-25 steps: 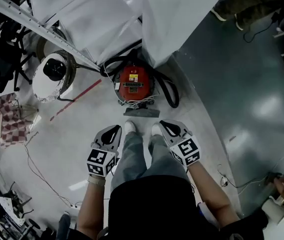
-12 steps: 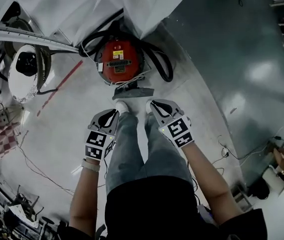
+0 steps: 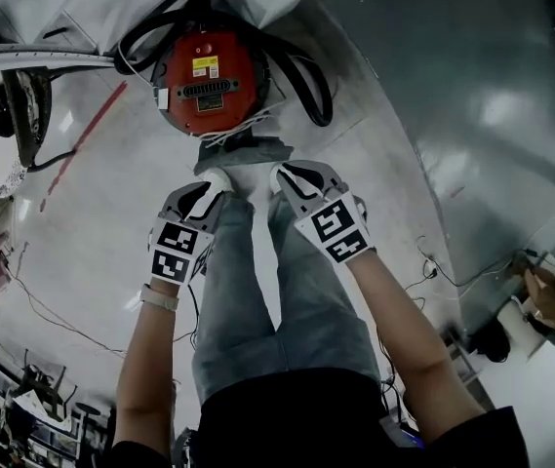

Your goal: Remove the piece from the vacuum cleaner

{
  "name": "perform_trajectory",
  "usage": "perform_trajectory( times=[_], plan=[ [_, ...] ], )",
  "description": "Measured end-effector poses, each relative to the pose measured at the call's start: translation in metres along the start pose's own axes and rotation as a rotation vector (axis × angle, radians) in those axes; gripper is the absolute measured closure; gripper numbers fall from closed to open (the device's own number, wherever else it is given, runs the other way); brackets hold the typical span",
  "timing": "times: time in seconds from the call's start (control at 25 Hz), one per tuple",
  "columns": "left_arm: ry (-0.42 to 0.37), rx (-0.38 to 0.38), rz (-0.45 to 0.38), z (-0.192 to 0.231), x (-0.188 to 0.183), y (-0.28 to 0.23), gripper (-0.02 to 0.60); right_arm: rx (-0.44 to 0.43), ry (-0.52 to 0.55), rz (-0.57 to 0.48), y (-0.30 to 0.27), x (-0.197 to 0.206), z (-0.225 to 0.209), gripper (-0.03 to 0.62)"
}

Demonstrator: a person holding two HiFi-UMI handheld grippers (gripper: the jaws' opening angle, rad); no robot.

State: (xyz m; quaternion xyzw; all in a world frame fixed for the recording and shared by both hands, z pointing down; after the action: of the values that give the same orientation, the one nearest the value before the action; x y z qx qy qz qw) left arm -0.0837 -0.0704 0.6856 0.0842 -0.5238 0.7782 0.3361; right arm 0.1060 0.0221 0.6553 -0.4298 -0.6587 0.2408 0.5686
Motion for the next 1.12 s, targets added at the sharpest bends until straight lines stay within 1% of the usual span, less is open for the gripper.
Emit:
perform_trajectory(
  times=[0.28,0.4,0.52,0.64,0.84,0.96,1.12],
  plan=[
    [-0.032,0.007,0.099,0.013,0.034,-0.061,0.4,-0.063,0.023,0.067,-0.049,0.043,-0.021,0.494],
    [-0.045,0.012,0.112,0.026,0.043,-0.086,0.385,-0.084,0.069,0.104,-0.076,0.054,-0.027,0.477],
    [-0.07,0.016,0.127,0.035,0.056,-0.111,0.382,-0.099,0.123,0.141,-0.101,0.072,-0.031,0.451],
    [-0.084,-0.004,0.147,0.041,0.073,-0.131,0.379,-0.113,0.138,0.158,-0.119,0.087,-0.033,0.442],
    [-0.095,-0.005,0.171,0.054,0.087,-0.157,0.371,-0.123,0.187,0.187,-0.15,0.1,-0.037,0.428],
    [-0.136,-0.012,0.188,0.059,0.094,-0.173,0.368,-0.131,0.225,0.209,-0.169,0.111,-0.038,0.427],
    [-0.184,-0.032,0.194,0.061,0.101,-0.19,0.368,-0.145,0.237,0.226,-0.187,0.124,-0.039,0.425]
  ],
)
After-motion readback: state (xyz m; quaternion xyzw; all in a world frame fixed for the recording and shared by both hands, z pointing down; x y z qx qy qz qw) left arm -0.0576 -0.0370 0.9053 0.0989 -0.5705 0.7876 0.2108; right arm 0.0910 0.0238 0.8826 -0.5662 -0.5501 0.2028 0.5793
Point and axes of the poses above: the fingertips, and each gripper's own axes: y backward along the fingers, z to its left, x out of its underside, the point moved 9 cm from there along y, backward along the fingers, and after that the axes turned 1 degree about x, right-handed, at the moved point
